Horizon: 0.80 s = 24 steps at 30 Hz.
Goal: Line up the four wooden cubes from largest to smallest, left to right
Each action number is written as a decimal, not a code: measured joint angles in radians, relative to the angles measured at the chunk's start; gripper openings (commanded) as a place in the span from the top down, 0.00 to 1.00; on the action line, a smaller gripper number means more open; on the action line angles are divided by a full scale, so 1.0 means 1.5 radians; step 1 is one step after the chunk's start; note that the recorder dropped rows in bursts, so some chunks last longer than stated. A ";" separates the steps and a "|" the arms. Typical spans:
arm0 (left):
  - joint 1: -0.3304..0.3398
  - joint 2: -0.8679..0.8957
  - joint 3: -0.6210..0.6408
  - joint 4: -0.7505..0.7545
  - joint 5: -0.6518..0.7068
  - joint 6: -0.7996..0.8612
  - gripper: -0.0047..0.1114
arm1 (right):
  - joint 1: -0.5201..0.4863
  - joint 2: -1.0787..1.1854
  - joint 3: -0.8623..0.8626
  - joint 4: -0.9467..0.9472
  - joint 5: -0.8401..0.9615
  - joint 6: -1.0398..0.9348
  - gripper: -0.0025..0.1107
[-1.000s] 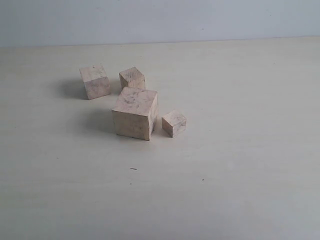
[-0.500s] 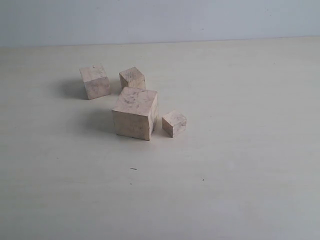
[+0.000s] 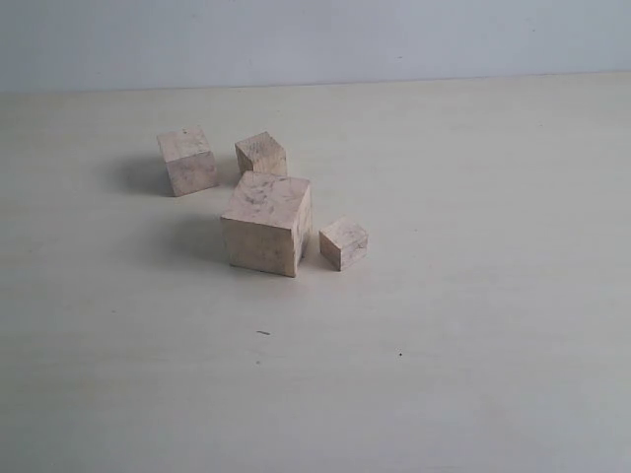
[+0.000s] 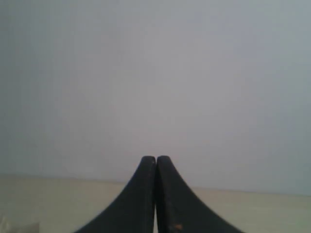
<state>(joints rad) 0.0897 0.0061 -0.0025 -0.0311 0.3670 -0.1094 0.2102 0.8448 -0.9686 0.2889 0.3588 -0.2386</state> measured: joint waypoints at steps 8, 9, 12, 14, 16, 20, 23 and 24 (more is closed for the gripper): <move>0.000 0.000 0.000 0.000 0.000 0.000 0.96 | 0.071 0.310 -0.211 -0.006 0.190 -0.039 0.98; 0.000 0.000 0.000 0.000 0.000 0.000 0.96 | 0.077 0.337 -0.239 -0.007 0.222 -0.055 0.98; 0.000 0.000 0.000 0.000 0.000 0.000 0.96 | 0.097 0.428 -0.300 -0.006 0.303 -0.115 0.98; 0.000 0.000 0.000 0.000 0.000 0.000 0.96 | 0.109 0.487 -0.324 0.009 0.346 -0.182 0.98; 0.000 0.000 0.000 0.000 0.000 0.000 0.96 | 0.116 0.533 -0.332 0.040 0.369 -0.259 0.98; 0.000 0.000 0.000 0.000 0.000 0.000 0.96 | 0.121 0.610 -0.333 0.175 0.389 -0.416 0.98; 0.000 0.000 0.000 0.000 0.000 0.000 0.96 | 0.123 0.642 -0.333 0.265 0.390 -0.467 0.98; 0.000 0.000 0.000 0.000 0.000 0.000 0.96 | 0.123 0.648 -0.333 0.285 0.387 -0.476 0.98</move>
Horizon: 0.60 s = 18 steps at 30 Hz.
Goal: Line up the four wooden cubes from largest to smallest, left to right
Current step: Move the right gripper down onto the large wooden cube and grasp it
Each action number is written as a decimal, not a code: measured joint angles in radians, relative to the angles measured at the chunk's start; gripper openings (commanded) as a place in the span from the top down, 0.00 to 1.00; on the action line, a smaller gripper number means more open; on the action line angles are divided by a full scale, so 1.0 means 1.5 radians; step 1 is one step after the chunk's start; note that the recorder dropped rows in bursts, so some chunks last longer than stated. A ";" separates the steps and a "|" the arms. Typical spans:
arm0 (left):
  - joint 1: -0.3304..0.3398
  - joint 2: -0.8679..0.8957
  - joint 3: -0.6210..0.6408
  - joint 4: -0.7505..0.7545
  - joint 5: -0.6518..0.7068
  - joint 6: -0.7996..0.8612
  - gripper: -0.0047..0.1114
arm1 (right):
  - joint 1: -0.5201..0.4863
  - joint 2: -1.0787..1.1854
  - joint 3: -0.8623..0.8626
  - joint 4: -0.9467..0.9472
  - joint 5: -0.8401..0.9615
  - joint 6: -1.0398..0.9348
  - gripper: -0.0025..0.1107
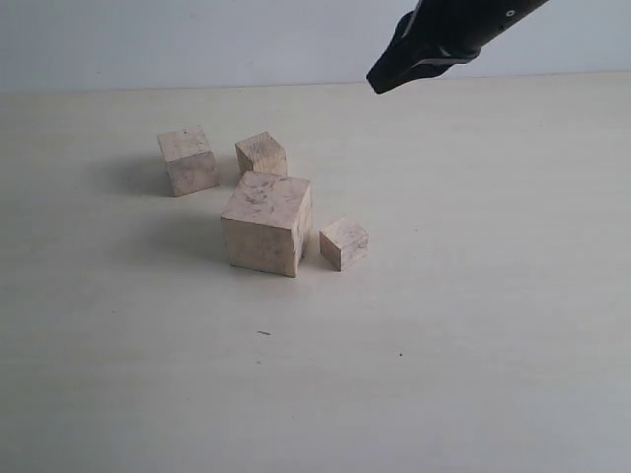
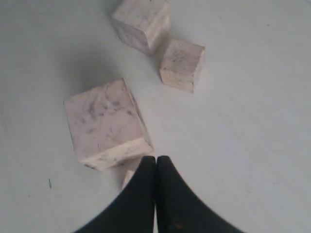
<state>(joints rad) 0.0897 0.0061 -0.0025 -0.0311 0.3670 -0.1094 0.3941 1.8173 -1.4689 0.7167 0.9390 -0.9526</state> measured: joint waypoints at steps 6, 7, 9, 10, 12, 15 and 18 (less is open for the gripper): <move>0.000 0.000 0.000 0.000 0.000 0.000 0.96 | 0.000 0.030 0.000 0.121 -0.025 0.000 0.98; 0.000 0.000 0.000 0.000 0.000 0.000 0.96 | 0.000 0.031 0.000 0.137 -0.027 0.001 0.98; 0.000 0.000 0.000 0.000 0.000 0.000 0.96 | 0.000 0.037 0.000 0.162 -0.027 0.001 0.98; 0.000 0.000 0.000 0.000 0.000 0.000 0.96 | 0.000 0.038 0.000 0.168 -0.027 0.001 0.98; 0.000 0.000 0.000 0.000 0.000 0.000 0.96 | 0.000 0.044 0.000 0.173 -0.027 0.001 0.98; 0.000 0.000 0.000 0.000 0.000 0.000 0.96 | 0.000 0.051 0.000 0.174 -0.028 0.001 0.98; 0.000 0.000 0.000 0.000 0.000 0.000 0.96 | 0.000 0.060 -0.001 0.183 -0.028 0.001 0.98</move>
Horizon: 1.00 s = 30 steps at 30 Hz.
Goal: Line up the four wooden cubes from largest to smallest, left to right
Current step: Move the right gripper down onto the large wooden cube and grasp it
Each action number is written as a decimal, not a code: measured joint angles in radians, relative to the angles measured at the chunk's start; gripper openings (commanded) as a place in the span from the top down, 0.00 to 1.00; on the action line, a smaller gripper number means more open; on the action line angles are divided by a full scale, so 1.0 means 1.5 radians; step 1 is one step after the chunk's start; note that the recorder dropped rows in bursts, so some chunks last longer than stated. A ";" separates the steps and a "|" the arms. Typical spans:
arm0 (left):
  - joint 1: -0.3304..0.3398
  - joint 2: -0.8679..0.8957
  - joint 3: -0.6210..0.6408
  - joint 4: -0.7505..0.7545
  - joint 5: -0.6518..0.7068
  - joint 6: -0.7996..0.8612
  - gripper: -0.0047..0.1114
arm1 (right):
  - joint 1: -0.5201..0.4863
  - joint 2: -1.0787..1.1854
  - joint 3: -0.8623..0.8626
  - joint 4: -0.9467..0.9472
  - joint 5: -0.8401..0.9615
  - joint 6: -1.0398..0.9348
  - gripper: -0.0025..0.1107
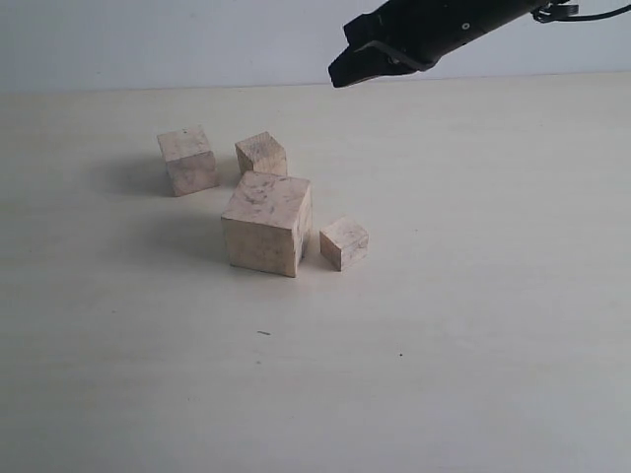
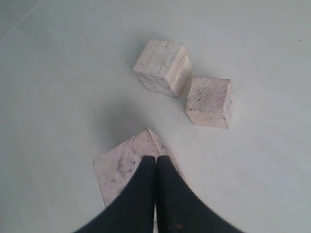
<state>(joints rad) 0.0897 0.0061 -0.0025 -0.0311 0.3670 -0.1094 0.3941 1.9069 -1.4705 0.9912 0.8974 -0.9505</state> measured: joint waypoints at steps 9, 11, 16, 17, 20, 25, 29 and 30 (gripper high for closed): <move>0.000 0.000 0.000 0.000 0.000 0.000 0.96 | 0.000 0.018 -0.002 0.104 0.057 -0.248 0.97; 0.000 0.000 0.000 0.000 0.000 0.000 0.96 | 0.000 0.018 -0.004 0.108 0.064 -0.295 0.90; 0.000 0.000 0.000 0.000 0.000 0.000 0.96 | 0.040 0.021 -0.005 0.109 0.091 -0.346 0.78; 0.000 0.000 0.000 0.000 0.000 0.000 0.96 | 0.076 0.022 -0.005 0.098 0.087 -0.351 0.76; 0.000 0.000 0.000 0.000 0.000 0.000 0.96 | 0.159 0.022 -0.005 -0.027 0.006 -0.305 0.58; 0.000 0.000 0.000 0.000 0.000 0.000 0.96 | 0.201 0.043 -0.005 -0.206 -0.086 -0.248 0.11; 0.000 0.000 0.000 0.000 0.000 0.000 0.96 | 0.202 0.061 -0.005 -0.206 -0.111 -0.246 0.06; 0.000 0.000 0.000 0.000 0.000 0.000 0.96 | 0.202 0.068 -0.005 -0.203 -0.116 -0.246 0.06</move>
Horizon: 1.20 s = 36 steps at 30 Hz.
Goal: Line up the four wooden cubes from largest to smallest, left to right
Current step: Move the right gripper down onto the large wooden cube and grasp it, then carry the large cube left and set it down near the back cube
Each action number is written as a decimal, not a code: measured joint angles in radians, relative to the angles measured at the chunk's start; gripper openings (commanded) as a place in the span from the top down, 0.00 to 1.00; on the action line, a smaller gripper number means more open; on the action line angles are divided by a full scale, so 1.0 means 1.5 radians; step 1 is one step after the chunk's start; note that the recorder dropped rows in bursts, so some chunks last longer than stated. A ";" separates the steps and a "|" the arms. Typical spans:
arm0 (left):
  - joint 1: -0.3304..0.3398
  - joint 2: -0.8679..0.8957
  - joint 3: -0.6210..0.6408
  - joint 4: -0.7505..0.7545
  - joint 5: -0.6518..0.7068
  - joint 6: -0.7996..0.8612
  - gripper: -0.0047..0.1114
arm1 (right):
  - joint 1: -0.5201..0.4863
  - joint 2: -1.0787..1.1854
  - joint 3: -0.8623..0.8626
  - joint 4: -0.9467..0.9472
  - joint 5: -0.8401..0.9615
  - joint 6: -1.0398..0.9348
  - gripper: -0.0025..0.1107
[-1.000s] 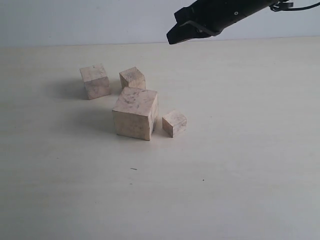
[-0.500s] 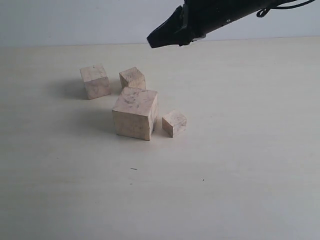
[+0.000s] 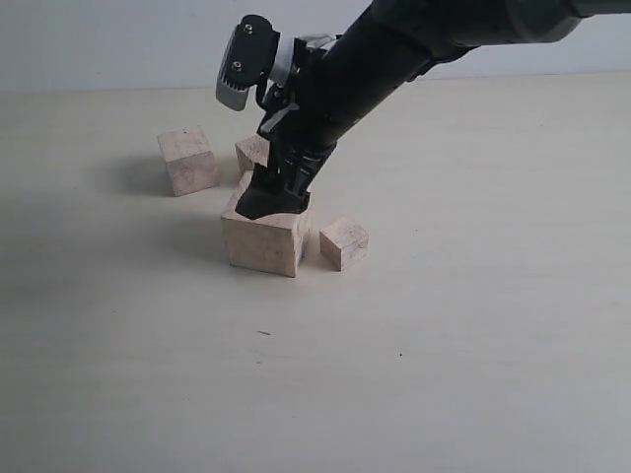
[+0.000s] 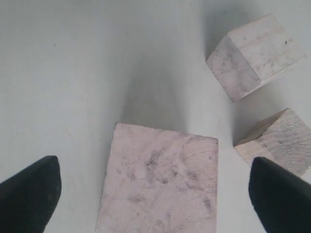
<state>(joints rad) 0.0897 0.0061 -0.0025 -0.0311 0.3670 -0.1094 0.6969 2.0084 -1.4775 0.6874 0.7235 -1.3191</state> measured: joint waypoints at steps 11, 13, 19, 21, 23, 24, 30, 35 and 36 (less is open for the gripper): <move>0.000 0.000 0.000 0.000 0.000 0.000 0.96 | 0.000 0.057 0.000 0.006 -0.058 0.019 0.06; 0.000 0.000 0.000 0.000 0.000 0.000 0.96 | 0.000 0.057 0.000 0.006 -0.073 0.025 0.06; 0.000 0.000 0.000 0.000 0.000 0.000 0.96 | 0.000 0.060 0.000 0.007 -0.083 0.041 0.06; 0.000 0.000 0.000 0.000 0.000 0.000 0.96 | 0.000 0.066 0.000 0.010 -0.083 0.044 0.06; 0.000 0.000 0.000 0.000 0.000 0.000 0.96 | 0.000 0.075 0.000 0.010 -0.080 0.047 0.06; 0.000 0.000 0.000 0.000 0.000 0.000 0.96 | 0.000 0.081 0.000 0.011 -0.077 0.051 0.06; 0.000 0.000 0.000 0.000 0.000 0.000 0.96 | 0.000 0.105 0.000 0.017 -0.070 0.058 0.23; 0.000 0.000 0.000 0.000 0.000 0.000 0.96 | 0.000 0.105 0.000 0.017 -0.067 0.059 0.66; 0.000 0.000 0.000 0.000 0.000 0.000 0.96 | 0.000 0.104 0.000 0.017 -0.066 0.059 0.79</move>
<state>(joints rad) 0.0897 0.0061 -0.0025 -0.0311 0.3670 -0.1094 0.6969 2.1642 -1.4775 0.7133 0.6249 -1.2300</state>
